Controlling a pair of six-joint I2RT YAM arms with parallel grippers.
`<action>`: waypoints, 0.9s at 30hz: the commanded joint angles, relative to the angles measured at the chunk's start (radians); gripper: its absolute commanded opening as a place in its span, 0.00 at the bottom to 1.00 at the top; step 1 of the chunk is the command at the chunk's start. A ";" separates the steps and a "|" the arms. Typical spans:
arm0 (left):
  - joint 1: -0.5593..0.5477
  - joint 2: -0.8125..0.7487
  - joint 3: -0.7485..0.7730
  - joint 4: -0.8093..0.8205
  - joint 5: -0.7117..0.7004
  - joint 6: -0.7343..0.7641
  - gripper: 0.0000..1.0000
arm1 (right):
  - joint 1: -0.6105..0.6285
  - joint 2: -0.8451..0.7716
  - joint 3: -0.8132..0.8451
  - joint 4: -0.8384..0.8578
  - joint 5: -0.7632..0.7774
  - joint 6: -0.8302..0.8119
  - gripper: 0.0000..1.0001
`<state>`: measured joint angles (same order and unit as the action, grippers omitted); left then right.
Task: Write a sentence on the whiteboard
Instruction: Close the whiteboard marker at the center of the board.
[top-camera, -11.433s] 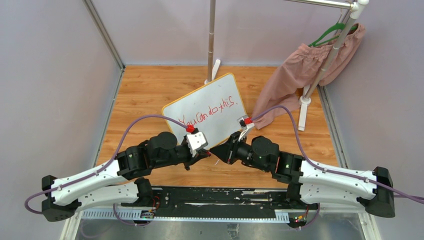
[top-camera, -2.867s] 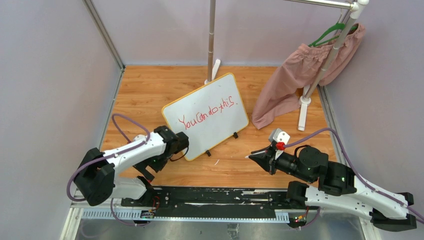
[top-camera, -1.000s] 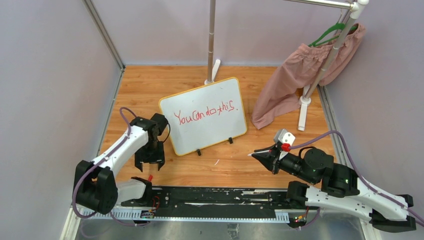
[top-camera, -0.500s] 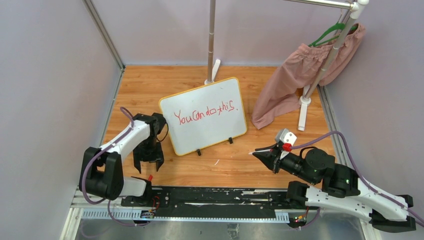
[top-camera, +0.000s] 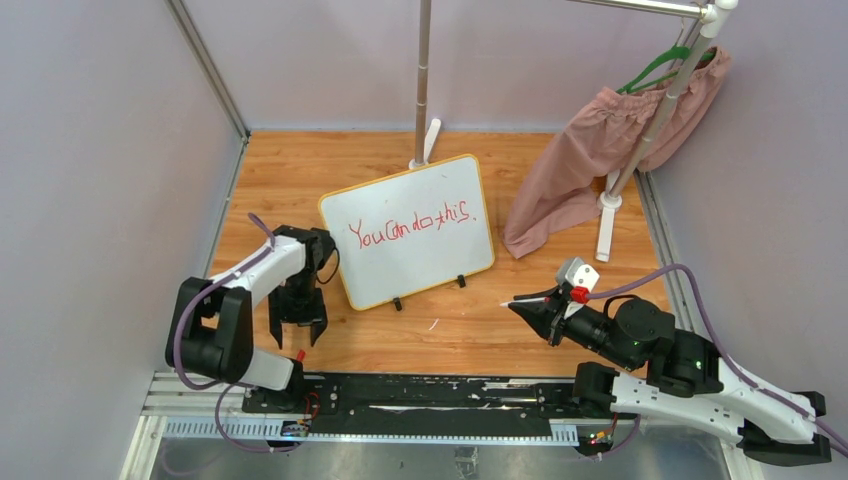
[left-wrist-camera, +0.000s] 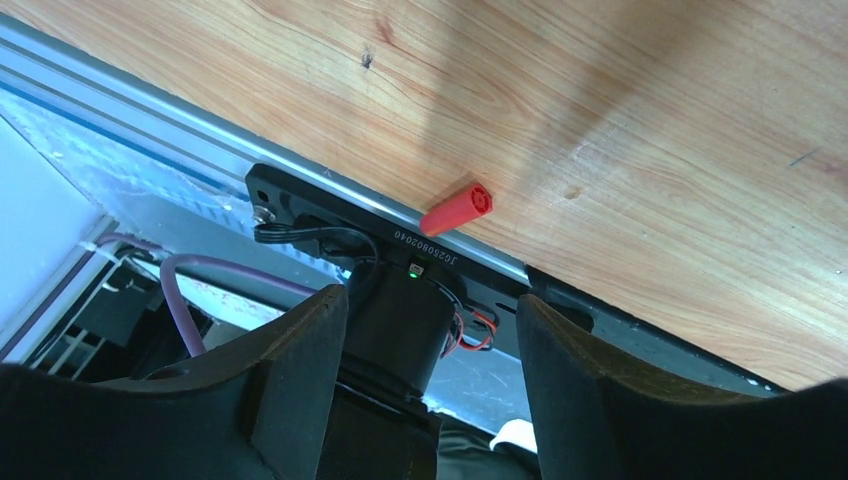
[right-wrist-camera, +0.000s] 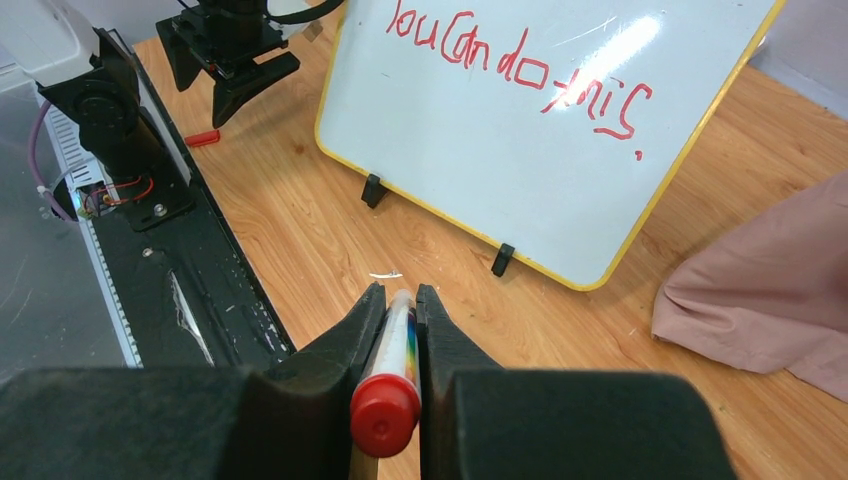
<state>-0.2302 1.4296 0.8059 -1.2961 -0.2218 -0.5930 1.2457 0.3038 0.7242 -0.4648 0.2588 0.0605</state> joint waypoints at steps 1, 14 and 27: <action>0.009 -0.058 0.016 -0.013 -0.021 -0.007 0.68 | 0.000 -0.023 -0.008 0.015 0.017 -0.013 0.00; 0.008 -0.567 -0.056 -0.006 -0.046 -0.416 0.65 | 0.000 0.012 -0.006 0.015 0.022 -0.012 0.00; 0.004 -0.801 -0.184 -0.001 -0.226 -0.770 1.00 | 0.000 0.029 -0.008 0.011 0.019 -0.007 0.00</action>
<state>-0.2295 0.5591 0.6788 -1.2278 -0.3923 -1.2419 1.2457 0.3275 0.7235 -0.4648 0.2661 0.0593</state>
